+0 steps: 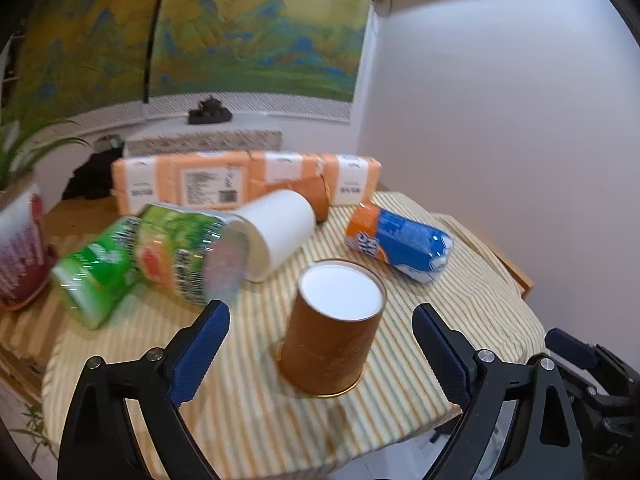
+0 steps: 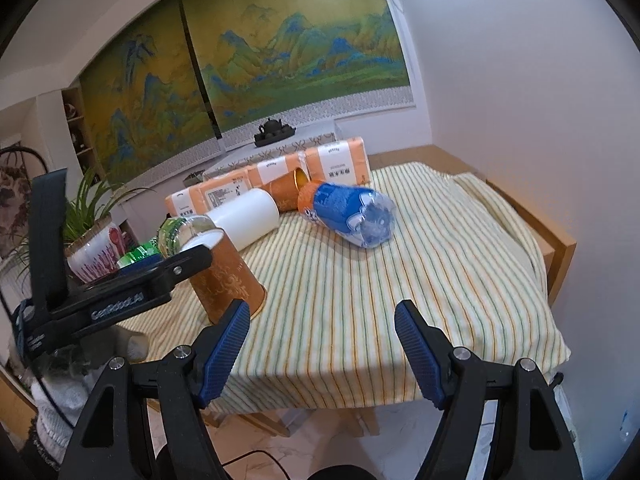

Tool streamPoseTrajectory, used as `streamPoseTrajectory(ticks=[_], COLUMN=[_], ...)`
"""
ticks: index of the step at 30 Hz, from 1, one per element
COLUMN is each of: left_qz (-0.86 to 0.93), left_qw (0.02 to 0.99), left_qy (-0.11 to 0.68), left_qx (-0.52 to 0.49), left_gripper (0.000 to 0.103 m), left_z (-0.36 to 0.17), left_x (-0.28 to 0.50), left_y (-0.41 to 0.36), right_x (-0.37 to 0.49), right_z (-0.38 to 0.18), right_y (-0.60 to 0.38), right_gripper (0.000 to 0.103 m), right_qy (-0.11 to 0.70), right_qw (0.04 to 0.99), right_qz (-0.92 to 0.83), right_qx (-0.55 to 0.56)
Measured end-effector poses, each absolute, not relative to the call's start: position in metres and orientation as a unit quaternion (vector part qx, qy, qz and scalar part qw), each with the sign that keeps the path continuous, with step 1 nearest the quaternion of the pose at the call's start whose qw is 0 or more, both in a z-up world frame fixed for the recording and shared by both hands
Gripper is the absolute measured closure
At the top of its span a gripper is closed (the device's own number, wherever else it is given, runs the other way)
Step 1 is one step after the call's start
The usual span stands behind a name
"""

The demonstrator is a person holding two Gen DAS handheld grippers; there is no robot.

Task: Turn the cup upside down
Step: 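Lower the cup mouth-down onto the tablecloth and open the left gripper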

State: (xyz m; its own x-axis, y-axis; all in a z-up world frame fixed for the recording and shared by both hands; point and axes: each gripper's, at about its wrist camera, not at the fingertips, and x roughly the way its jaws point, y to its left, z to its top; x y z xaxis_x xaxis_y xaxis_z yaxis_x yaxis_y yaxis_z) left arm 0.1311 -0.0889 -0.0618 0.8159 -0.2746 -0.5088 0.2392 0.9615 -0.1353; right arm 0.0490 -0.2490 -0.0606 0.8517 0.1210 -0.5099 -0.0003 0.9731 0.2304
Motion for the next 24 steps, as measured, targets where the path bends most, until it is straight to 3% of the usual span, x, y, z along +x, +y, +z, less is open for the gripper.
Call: streamPoseTrajectory(ticks=[11,24], left_qz=[-0.055,-0.008], left_qw=[0.979,0.987], left_qy=[0.194,0.158], left_qx=[-0.030,-0.027], left_gripper=[0.003,0.000], left_z=[-0.029,-0.012], left_x=[0.070,0.013], left_y=[-0.047,-0.014], right_x=[0.035,0.016], right_z=[-0.035,-0.021], right_y=[-0.222,-0.189], right_gripper=[0.013,0.008], right_qy=[0.219,0.175], right_qw=[0.972,0.984], right_qz=[0.028,0.023], right_qx=[0.076,0.039])
